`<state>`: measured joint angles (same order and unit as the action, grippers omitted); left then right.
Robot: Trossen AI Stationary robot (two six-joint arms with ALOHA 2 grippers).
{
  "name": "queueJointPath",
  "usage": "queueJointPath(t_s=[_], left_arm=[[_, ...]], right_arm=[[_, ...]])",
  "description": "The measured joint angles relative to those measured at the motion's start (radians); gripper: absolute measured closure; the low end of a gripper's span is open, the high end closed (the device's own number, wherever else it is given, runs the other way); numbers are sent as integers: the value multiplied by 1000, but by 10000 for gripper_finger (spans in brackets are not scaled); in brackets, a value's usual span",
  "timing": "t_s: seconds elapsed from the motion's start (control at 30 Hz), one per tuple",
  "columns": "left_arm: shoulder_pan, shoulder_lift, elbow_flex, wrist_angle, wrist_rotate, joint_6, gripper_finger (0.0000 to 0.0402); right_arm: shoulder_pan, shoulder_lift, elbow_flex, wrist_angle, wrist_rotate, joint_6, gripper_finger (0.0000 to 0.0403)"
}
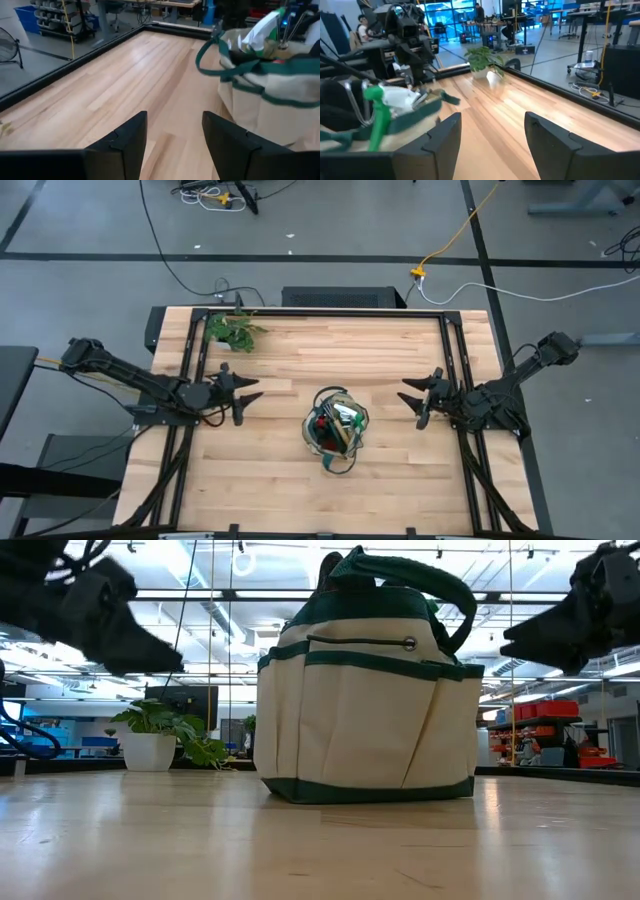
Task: Pick & Place Garden tools in Gardening bag
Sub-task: Return to Home Position
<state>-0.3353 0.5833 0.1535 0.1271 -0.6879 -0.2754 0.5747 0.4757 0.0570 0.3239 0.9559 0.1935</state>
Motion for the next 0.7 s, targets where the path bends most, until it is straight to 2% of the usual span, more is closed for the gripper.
queueJointPath(t_s=[0.13, 0.27, 0.47, 0.63, 0.7], left_arm=[[-1, -44, -65, 61, 46, -21, 204], [-1, -64, -86, 105, 122, -21, 204], [-5, -61, -106, 63, 148, -7, 204], [-16, -60, -143, 85, 185, -80, 204], [-18, -60, -143, 82, 165, -87, 204]], right_arm=[[0, -30, -43, 8, 0, 13, 183], [0, -31, -42, 8, -45, 34, 183], [0, -31, -42, 8, -146, 49, 183], [1, -30, -42, -13, -163, 60, 183], [1, -30, -42, -13, -163, 62, 183]])
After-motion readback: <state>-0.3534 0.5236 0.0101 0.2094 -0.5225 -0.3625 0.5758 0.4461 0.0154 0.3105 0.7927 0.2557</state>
